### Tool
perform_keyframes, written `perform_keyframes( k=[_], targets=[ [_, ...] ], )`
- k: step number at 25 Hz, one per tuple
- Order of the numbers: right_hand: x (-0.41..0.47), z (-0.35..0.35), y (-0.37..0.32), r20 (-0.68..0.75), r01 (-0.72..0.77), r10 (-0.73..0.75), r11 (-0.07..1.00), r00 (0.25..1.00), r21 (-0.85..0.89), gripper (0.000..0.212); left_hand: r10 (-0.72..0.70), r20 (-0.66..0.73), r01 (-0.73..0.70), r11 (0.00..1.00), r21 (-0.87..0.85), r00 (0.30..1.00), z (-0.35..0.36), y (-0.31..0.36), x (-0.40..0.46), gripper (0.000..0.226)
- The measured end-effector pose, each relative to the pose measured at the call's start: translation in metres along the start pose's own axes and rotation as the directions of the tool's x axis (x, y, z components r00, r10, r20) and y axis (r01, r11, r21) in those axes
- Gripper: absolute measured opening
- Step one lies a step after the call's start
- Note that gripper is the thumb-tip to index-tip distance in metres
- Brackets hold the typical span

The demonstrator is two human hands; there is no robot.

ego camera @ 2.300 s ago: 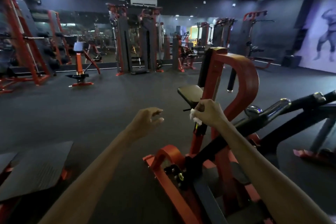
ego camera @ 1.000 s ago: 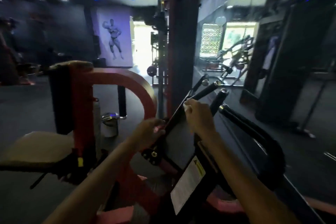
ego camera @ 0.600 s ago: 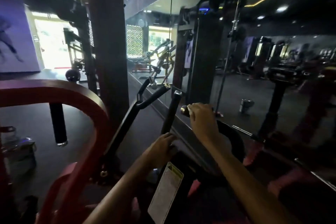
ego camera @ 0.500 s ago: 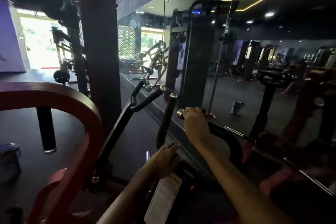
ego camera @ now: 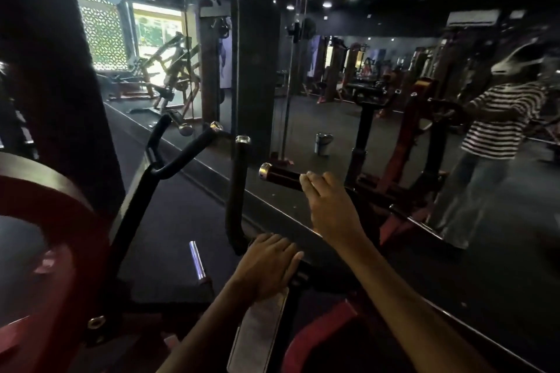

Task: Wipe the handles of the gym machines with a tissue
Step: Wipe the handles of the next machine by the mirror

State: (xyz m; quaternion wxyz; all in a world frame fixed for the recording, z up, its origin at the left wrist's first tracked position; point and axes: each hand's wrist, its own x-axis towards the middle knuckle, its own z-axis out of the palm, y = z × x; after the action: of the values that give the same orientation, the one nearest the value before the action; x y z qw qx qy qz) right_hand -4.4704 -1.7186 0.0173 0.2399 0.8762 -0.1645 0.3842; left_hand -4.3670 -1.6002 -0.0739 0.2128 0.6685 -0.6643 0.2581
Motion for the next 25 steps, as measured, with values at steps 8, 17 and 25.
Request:
perform_keyframes(
  k=[8, 17, 25],
  targets=[
    [-0.051, -0.046, 0.018, -0.031, -0.342, 0.341, 0.940, 0.939, -0.006, 0.016, -0.001, 0.001, 0.001, 0.995, -0.098, 1.000, 0.007, 0.012, -0.031, 0.046],
    [-0.107, -0.057, -0.014, 0.001, -0.409, 0.410, 0.911, 0.912, -0.048, 0.015, 0.036, 0.003, -0.035, 0.992, -0.121, 0.999, 0.006, 0.009, -0.039, 0.049],
    [-0.147, -0.048, -0.059, 0.137, -0.424, 0.413, 0.903, 0.900, 0.065, 0.024, 0.022, -0.005, -0.022, 0.991, -0.135, 1.000, 0.005, 0.012, -0.040, 0.051]
  ],
)
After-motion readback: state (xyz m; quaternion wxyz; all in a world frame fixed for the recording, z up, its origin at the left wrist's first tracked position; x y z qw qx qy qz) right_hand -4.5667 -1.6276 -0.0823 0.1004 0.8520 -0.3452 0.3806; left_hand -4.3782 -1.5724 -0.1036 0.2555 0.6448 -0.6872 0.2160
